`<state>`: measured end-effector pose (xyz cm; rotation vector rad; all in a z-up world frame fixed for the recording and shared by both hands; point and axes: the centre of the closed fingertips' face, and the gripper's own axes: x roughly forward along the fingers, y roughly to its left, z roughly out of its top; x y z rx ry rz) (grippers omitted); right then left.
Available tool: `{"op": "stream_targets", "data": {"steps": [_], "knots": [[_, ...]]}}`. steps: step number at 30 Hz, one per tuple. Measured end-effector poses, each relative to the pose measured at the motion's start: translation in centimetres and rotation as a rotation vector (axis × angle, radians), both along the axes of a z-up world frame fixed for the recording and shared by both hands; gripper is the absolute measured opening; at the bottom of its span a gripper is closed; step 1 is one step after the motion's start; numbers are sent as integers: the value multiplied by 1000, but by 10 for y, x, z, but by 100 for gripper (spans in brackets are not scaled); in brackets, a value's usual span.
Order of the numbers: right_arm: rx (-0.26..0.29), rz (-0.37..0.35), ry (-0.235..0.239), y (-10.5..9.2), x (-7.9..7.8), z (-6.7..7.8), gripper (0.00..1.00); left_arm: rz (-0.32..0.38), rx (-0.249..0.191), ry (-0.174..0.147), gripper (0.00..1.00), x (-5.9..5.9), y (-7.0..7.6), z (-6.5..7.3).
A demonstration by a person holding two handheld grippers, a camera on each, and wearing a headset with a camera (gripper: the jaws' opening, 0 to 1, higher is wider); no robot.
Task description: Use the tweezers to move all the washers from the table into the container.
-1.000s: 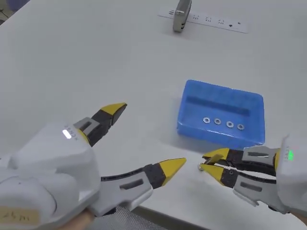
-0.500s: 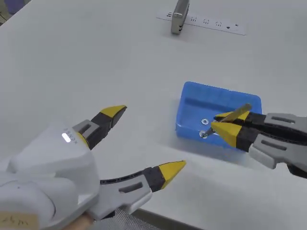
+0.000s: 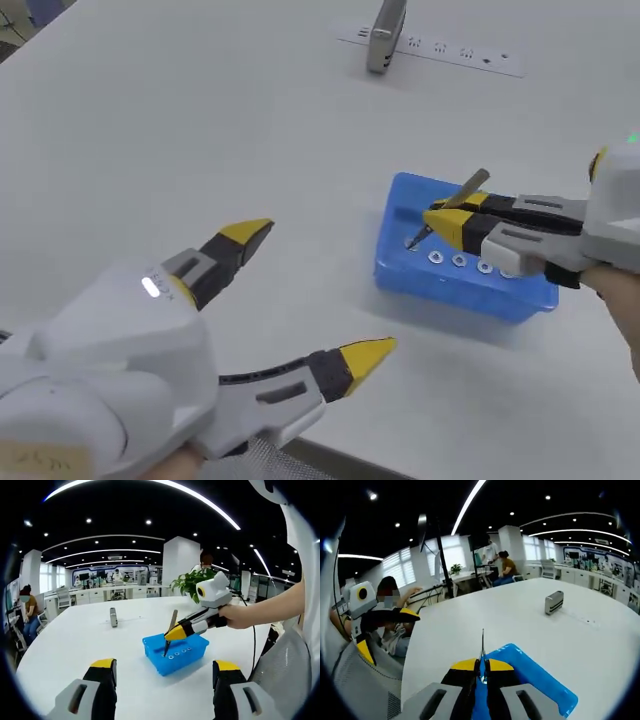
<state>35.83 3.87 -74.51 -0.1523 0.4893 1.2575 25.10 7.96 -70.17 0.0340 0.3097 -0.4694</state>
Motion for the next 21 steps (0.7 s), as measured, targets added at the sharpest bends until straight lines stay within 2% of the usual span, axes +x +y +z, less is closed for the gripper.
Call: {"op": "stream_targets", "data": {"steps": [2, 4, 6, 8, 12, 15, 17, 21], "knots": [[-19, -7, -1, -1, 3, -8, 3, 14, -16, -13, 80, 1, 2, 4], [-23, -22, -3, -1, 5, -12, 3, 39, -30, -6, 80, 2, 7, 3], [-27, -32, 3, -1, 6, -16, 3, 60, -40, -13, 80, 3, 11, 5], [-36, -29, 5, 0, 5, -19, 3, 61, -49, -12, 80, 3, 11, 6], [-61, -19, -18, 0, 5, -21, 3, 52, -45, -5, 77, 3, 9, 4], [-68, -12, -31, 1, 5, -21, 3, 80, -66, -8, 72, 3, 15, 6], [-82, -2, -45, 2, 5, -23, 3, 97, -90, -12, 72, 4, 19, 9], [-81, -3, -52, 2, 6, -21, 3, 90, -108, -14, 71, 4, 17, 11]]}}
